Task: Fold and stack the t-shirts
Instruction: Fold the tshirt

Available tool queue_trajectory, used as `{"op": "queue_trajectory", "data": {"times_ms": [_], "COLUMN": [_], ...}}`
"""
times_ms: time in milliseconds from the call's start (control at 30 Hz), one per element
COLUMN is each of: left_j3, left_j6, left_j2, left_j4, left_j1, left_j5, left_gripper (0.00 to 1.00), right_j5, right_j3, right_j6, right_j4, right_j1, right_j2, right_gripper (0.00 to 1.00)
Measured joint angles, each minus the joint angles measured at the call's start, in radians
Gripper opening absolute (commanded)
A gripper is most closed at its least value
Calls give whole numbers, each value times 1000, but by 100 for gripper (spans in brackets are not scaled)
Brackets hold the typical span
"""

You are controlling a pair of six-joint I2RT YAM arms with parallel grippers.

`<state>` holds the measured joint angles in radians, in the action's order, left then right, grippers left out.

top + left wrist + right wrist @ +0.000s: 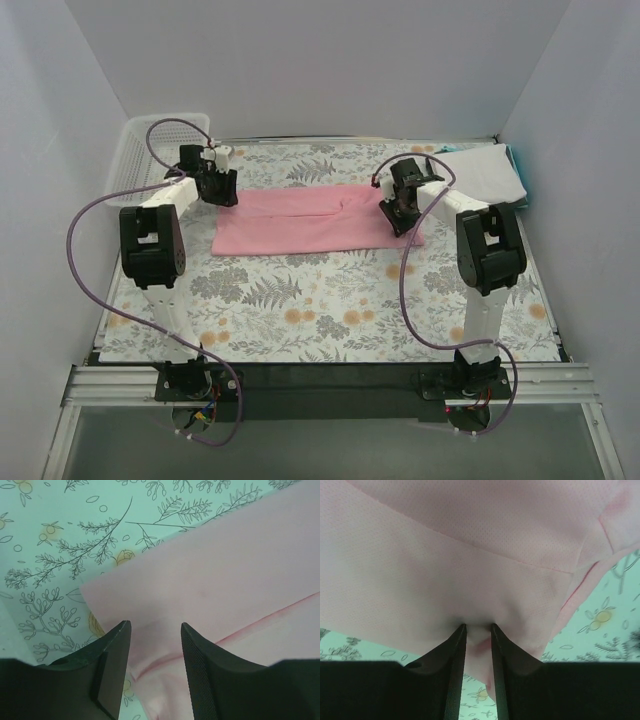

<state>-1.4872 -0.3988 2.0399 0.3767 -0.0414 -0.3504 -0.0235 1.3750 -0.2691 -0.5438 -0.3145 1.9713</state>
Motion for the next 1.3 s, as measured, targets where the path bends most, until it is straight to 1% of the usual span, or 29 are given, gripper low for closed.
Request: {"op": "queue_trajectory", "data": {"times_ms": [100, 167, 267, 333, 400, 533, 633, 700, 767, 800, 867, 967, 1067, 1133, 1200, 1300], "left_j3": [-19, -4, 62, 136, 228, 391, 490, 525, 528, 520, 479, 406, 358, 352, 353, 353], "left_j6": [26, 54, 95, 120, 142, 179, 201, 203, 198, 195, 184, 170, 163, 163, 166, 180], "left_j2": [50, 73, 33, -27, -103, -258, -370, -434, -491, -515, -541, -533, -472, -414, -356, -289], "left_j4": [-5, 4, -14, -5, 34, 158, 288, 358, 409, 423, 437, 397, 327, 274, 240, 205], "left_j1": [6, 6, 6, 6, 6, 21, 79, 137, 192, 202, 199, 192, 188, 188, 188, 188], "left_j5": [11, 24, 43, 56, 59, 20, -36, -69, -116, -133, -152, -155, -145, -126, -105, -75], "left_gripper": [38, 36, 33, 30, 29, 30, 34, 36, 36, 37, 37, 38, 37, 37, 37, 36], "right_j5": [-39, -66, -103, -125, -140, -146, -118, -100, -80, -71, -52, -10, 55, 102, 142, 190], "right_j3": [87, 161, 279, 362, 443, 625, 753, 789, 786, 765, 650, 472, 400, 394, 394, 394], "right_j6": [-25, -43, -68, -85, -103, -129, -135, -135, -131, -128, -121, -99, -56, -20, 13, 56], "right_j4": [-1, 2, 7, 17, 28, 57, 74, 82, 91, 103, 122, 132, 146, 164, 185, 189], "right_j1": [1, 3, 10, 14, 19, 21, 18, 12, 8, 6, 5, 0, -2, -2, -2, -2], "right_j2": [59, 111, 193, 250, 304, 424, 499, 516, 505, 486, 399, 225, 91, 47, 39, 82], "right_gripper": [28, 28, 28, 28, 28, 32, 36, 37, 37, 37, 38, 38, 36, 34, 30, 26]}}
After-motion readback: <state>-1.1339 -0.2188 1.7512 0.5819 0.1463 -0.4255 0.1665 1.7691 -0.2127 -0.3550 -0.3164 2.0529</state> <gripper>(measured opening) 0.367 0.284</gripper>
